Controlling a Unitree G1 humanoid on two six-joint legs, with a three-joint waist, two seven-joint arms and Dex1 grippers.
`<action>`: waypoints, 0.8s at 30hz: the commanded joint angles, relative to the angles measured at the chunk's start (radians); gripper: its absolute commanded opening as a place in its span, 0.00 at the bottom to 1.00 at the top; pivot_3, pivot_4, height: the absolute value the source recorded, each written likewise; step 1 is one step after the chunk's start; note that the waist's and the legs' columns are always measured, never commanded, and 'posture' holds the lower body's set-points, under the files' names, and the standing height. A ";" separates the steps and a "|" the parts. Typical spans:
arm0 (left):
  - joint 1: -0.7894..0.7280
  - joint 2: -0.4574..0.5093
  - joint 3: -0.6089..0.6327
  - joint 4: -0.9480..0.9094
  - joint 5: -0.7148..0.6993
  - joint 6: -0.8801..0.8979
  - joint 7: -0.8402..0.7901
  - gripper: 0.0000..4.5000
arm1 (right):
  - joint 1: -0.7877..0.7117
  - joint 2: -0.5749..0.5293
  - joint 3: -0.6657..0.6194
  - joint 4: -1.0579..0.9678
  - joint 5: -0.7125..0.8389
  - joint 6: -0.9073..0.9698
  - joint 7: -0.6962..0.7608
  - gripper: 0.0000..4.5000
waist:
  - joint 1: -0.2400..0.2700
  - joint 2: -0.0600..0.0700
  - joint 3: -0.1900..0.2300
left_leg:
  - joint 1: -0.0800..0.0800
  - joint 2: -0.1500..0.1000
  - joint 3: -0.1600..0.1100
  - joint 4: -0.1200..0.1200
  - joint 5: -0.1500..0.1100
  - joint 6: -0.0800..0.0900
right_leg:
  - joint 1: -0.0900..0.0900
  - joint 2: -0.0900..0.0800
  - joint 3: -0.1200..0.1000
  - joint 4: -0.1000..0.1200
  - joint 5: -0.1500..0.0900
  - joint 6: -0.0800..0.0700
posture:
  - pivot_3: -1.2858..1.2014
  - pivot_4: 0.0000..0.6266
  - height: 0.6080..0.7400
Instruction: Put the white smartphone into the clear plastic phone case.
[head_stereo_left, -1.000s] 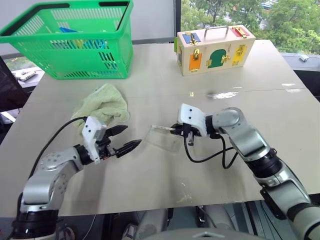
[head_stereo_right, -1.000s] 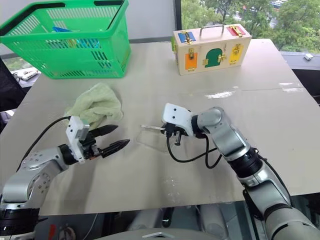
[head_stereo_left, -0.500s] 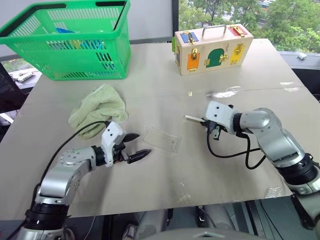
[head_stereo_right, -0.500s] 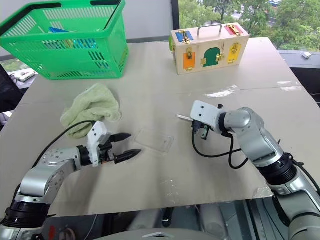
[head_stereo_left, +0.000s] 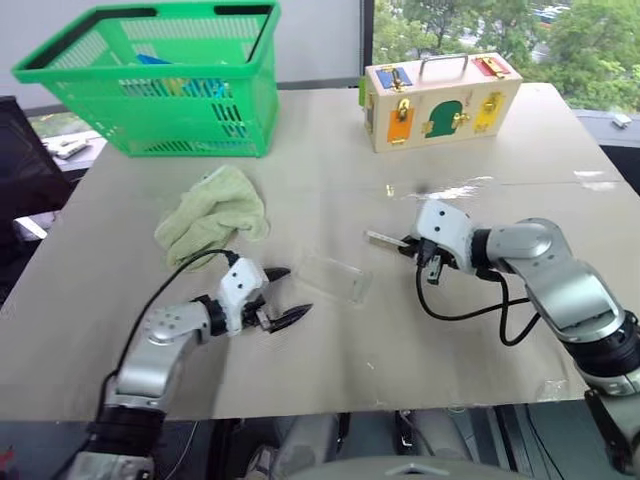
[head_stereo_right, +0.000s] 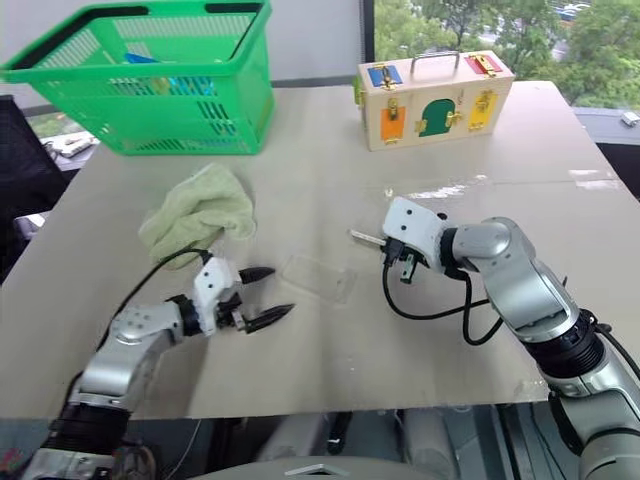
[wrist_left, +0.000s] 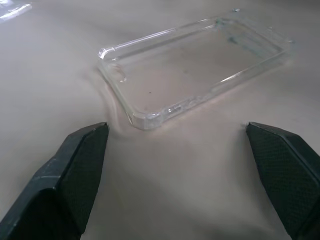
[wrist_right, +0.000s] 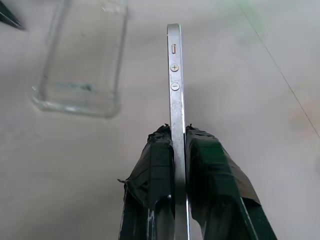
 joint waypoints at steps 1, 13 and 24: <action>0.008 -0.059 -0.011 0.099 0.092 -0.048 0.136 1.00 | 0.000 -0.014 -0.039 -0.071 0.022 0.020 -0.020 0.01 | 0.009 0.000 0.000 | 0.000 0.000 0.000 0.001 0.000 0.000 | 0.002 0.000 -0.001 0.000 -0.002 0.002 | 0.52 0.24 1.00; -0.047 -0.207 -0.031 0.067 0.072 0.052 0.236 1.00 | 0.004 -0.033 -0.029 -0.133 0.053 0.067 -0.079 0.01 | 0.019 0.013 -0.007 | -0.001 0.001 -0.001 0.007 0.000 0.000 | 0.014 -0.014 -0.024 0.004 -0.003 0.005 | 0.52 0.24 1.00; -0.135 -0.145 -0.035 -0.148 0.051 0.373 0.237 1.00 | 0.001 -0.033 -0.020 -0.162 0.087 0.091 -0.112 0.01 | 0.007 0.008 -0.002 | -0.003 0.001 -0.004 0.008 0.001 0.001 | 0.016 -0.016 -0.032 0.003 -0.003 0.006 | 0.52 0.24 1.00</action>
